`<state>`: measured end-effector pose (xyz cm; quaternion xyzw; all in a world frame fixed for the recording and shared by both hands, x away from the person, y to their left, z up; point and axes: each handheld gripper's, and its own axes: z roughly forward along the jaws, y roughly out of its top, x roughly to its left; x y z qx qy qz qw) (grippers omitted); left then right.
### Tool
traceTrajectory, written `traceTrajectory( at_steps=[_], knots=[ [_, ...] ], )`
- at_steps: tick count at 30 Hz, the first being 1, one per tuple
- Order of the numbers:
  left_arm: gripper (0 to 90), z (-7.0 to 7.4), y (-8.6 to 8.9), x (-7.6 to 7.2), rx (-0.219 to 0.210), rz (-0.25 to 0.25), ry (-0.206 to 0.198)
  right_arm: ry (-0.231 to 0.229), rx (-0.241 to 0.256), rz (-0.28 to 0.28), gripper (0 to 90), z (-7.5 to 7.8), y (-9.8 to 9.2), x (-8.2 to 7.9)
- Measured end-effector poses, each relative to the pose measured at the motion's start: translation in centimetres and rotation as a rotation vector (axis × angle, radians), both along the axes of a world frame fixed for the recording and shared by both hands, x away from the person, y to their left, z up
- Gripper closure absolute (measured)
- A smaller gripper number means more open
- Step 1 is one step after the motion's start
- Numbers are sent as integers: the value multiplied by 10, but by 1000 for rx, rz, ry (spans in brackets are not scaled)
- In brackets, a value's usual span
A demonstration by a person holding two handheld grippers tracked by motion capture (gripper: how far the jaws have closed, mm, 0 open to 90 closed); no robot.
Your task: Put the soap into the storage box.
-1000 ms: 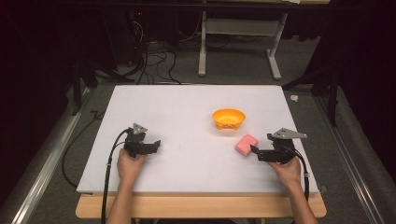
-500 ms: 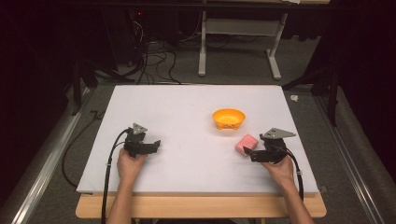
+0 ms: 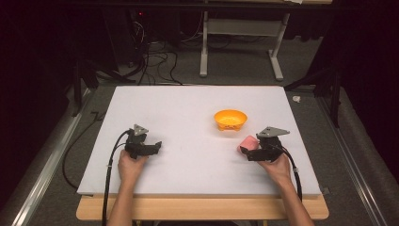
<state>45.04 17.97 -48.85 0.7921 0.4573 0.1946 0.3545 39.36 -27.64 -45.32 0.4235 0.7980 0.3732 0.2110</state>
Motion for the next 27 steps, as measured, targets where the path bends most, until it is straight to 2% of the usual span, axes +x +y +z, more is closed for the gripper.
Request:
traceTrajectory(
  at_steps=[4, 10, 14, 27],
  knots=[
    [204, 0, 0, 0, 0, 0, 0, -1, -7, 5, 116, 0, 4, 4],
    [204, 0, 0, 0, -1, 0, -1, 34, -13, 4, 115, -8, 3, 10],
    [204, 0, 0, 0, 0, 0, 0, 34, -26, 8, 113, -11, 3, 13],
    [204, 0, 0, 0, -1, 0, -1, 88, -61, 3, 111, -22, 4, 18]
  ],
)
